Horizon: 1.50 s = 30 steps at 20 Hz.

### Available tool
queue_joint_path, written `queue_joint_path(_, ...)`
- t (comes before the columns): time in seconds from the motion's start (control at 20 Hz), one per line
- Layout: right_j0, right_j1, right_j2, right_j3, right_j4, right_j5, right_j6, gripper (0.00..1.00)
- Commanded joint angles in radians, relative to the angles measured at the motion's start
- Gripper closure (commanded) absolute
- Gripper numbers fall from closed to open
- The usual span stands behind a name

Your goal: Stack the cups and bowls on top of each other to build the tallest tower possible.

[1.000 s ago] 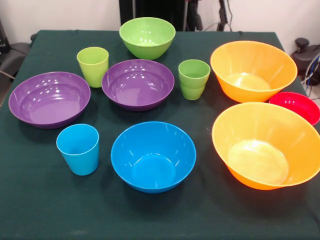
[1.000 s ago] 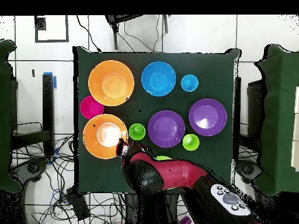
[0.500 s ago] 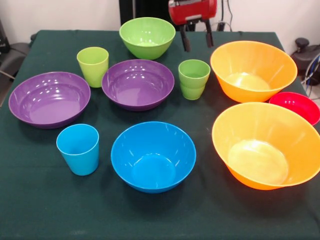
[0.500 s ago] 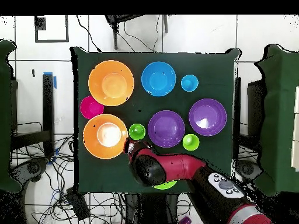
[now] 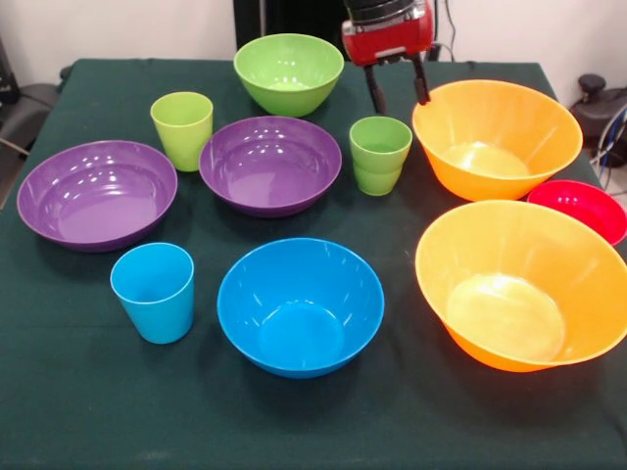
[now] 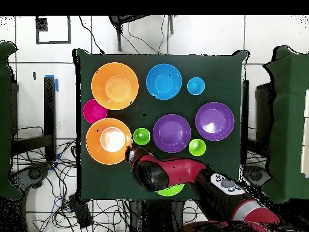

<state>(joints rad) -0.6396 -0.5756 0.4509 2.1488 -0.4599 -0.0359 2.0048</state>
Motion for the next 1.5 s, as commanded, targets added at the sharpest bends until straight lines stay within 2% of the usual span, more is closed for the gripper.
queue_joint_path(0.05,-0.016,0.046,0.120,-0.050,-0.050,0.004,0.032,0.00)
queue_joint_path(0.35,-0.091,0.072,0.247,-0.025,-0.037,0.040,0.024,0.00)
queue_joint_path(0.9,-0.141,0.188,0.273,-0.071,-0.038,0.053,0.021,0.00)
queue_joint_path(1.1,-0.141,0.280,0.249,-0.134,-0.071,0.042,-0.005,0.00)
queue_joint_path(1.3,-0.139,0.246,0.250,-0.121,-0.081,0.062,-0.020,0.00)
queue_joint_path(1.5,-0.142,0.185,0.260,-0.080,-0.046,0.085,0.004,0.00)
